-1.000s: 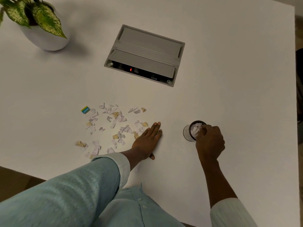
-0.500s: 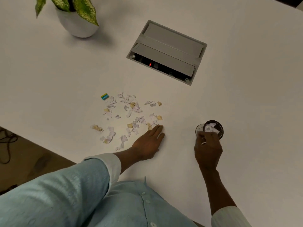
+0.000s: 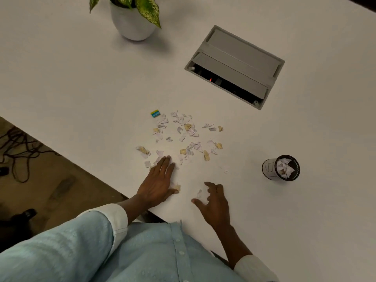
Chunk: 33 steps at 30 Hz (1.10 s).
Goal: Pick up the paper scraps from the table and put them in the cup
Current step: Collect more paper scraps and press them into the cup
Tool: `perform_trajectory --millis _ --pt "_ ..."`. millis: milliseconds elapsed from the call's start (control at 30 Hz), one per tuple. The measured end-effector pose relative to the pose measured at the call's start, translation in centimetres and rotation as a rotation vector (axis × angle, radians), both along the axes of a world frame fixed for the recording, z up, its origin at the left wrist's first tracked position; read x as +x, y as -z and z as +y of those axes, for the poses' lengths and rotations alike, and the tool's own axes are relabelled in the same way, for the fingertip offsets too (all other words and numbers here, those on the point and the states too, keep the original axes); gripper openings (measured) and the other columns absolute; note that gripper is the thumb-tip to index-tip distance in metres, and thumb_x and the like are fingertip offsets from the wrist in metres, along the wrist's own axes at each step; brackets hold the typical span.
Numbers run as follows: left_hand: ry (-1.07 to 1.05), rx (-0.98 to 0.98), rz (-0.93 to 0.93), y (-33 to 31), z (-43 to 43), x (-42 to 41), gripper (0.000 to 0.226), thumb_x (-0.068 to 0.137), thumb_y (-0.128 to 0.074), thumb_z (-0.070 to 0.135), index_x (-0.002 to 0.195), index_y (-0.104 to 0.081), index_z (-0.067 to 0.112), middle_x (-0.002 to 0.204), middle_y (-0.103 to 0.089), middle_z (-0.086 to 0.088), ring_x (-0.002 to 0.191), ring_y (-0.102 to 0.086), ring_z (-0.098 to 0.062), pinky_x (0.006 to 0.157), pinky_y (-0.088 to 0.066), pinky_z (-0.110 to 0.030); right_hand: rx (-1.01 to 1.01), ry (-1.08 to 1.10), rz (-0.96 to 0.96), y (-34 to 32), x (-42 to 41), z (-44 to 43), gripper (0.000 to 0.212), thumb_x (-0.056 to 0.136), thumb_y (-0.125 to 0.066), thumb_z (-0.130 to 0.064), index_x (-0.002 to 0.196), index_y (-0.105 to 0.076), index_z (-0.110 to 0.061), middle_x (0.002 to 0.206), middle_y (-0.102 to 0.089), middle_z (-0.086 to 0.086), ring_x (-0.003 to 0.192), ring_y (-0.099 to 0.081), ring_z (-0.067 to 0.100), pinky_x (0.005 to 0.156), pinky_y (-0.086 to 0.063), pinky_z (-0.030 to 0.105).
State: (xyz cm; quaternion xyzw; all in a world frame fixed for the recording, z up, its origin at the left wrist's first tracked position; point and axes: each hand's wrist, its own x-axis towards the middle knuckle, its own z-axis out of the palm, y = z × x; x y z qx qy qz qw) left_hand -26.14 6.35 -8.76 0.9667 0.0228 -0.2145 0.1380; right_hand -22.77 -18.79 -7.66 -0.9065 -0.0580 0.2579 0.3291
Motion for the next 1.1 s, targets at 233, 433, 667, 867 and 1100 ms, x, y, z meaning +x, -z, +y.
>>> perform_trajectory --millis 233,433,667,867,1100 --pt "0.042 -0.011 0.003 -0.2 0.2 1.1 0.072 0.1 -0.063 0.042 0.157 -0.03 0.013 0.17 -0.015 -0.017 0.155 -0.02 -0.036 0.123 -0.032 -0.046 -0.06 -0.092 -0.023 0.0 0.0 4.6 0.05 0.082 -0.083 -0.03 0.125 -0.058 -0.025 0.111 -0.043 -0.003 0.09 -0.057 0.012 0.079 -0.059 0.03" --pt "0.079 -0.099 -0.056 -0.6 0.8 1.9 0.047 0.094 -0.058 0.004 0.14 -0.05 0.008 0.153 -0.038 -0.014 0.133 -0.041 -0.03 0.102 -0.049 -0.039 -0.054 -0.054 -0.117 0.4 0.7 6.2 0.012 0.093 -0.068 -0.009 0.104 -0.071 -0.013 0.107 -0.06 -0.001 0.095 -0.062 0.012 0.086 -0.055 0.022" --pt "0.097 -0.125 -0.124 -0.3 1.1 2.6 0.019 0.102 -0.048 0.006 0.113 -0.063 0.005 0.124 -0.053 -0.011 0.109 -0.049 -0.026 0.087 -0.049 -0.042 -0.087 0.328 -0.311 -0.1 3.4 2.7 0.015 0.087 -0.069 0.004 0.099 -0.075 -0.003 0.1 -0.067 0.008 0.088 -0.068 0.025 0.079 -0.056 0.031" --pt "0.031 -0.168 -0.134 -0.5 0.7 3.5 0.015 0.101 -0.054 0.006 0.102 -0.069 0.004 0.112 -0.057 -0.01 0.101 -0.054 -0.029 0.081 -0.051 -0.044 -0.181 0.462 -0.278 0.0 6.6 -0.5 0.03 0.087 -0.075 -0.015 0.111 -0.071 0.002 0.107 -0.062 0.013 0.099 -0.063 0.032 0.084 -0.048 0.031" --pt "-0.116 -0.213 -0.115 -1.1 0.0 3.8 0.011 0.089 -0.062 -0.005 0.093 -0.07 0.002 0.102 -0.059 -0.01 0.096 -0.056 -0.03 0.076 -0.052 -0.046 -0.225 0.213 -0.286 0.0 9.2 0.8 0.04 0.086 -0.079 -0.022 0.119 -0.068 -0.001 0.115 -0.06 0.011 0.108 -0.056 0.027 0.085 -0.056 0.035"
